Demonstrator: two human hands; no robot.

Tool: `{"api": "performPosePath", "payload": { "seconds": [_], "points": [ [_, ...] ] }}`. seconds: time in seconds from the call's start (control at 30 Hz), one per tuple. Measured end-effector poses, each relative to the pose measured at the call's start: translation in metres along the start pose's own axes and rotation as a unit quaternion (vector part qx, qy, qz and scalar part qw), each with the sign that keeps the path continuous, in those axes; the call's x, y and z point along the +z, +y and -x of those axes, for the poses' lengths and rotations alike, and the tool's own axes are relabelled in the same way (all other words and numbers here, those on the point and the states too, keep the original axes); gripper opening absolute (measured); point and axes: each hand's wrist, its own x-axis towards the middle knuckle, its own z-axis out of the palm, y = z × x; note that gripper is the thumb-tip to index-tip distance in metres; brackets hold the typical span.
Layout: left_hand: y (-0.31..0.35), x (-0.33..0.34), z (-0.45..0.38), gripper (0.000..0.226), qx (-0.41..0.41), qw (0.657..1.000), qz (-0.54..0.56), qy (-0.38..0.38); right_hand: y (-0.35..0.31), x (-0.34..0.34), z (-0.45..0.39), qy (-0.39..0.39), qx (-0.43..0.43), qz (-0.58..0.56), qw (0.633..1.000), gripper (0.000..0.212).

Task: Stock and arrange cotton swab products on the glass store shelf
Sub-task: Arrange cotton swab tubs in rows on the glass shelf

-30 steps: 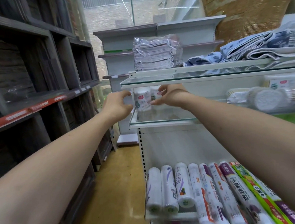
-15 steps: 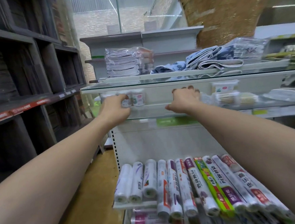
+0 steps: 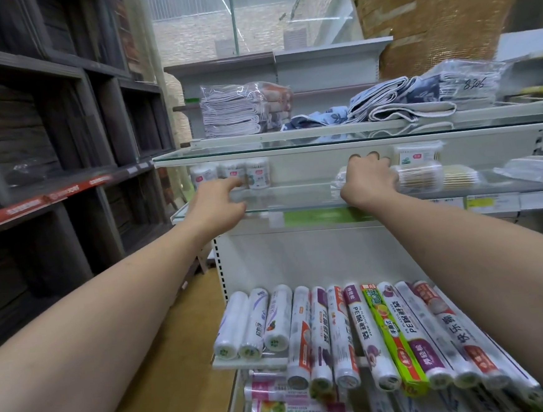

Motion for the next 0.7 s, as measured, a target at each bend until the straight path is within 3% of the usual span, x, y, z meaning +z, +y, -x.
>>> {"api": "performPosePath", "payload": {
  "seconds": [0.13, 0.33, 0.6, 0.7],
  "points": [
    [-0.018, -0.007, -0.006, 0.056, -0.005, 1.0, -0.003, -0.003, -0.024, 0.007, -0.001, -0.002, -0.002, -0.121, 0.993, 0.047],
    [-0.048, -0.015, -0.014, 0.05, 0.002, 1.0, -0.008, 0.026, -0.082, 0.023, 0.002, -0.059, -0.042, -0.297, 0.952, 0.058],
    [-0.096, -0.023, -0.021, 0.049, -0.012, 0.998, -0.028, 0.051, -0.13, 0.037, -0.009, -0.088, 0.006, -0.467, 0.88, 0.03],
    [-0.108, -0.025, -0.026, 0.044, -0.021, 0.998, -0.018, 0.055, -0.14, 0.039, -0.014, -0.125, 0.006, -0.488, 0.864, 0.05]
  ]
}}
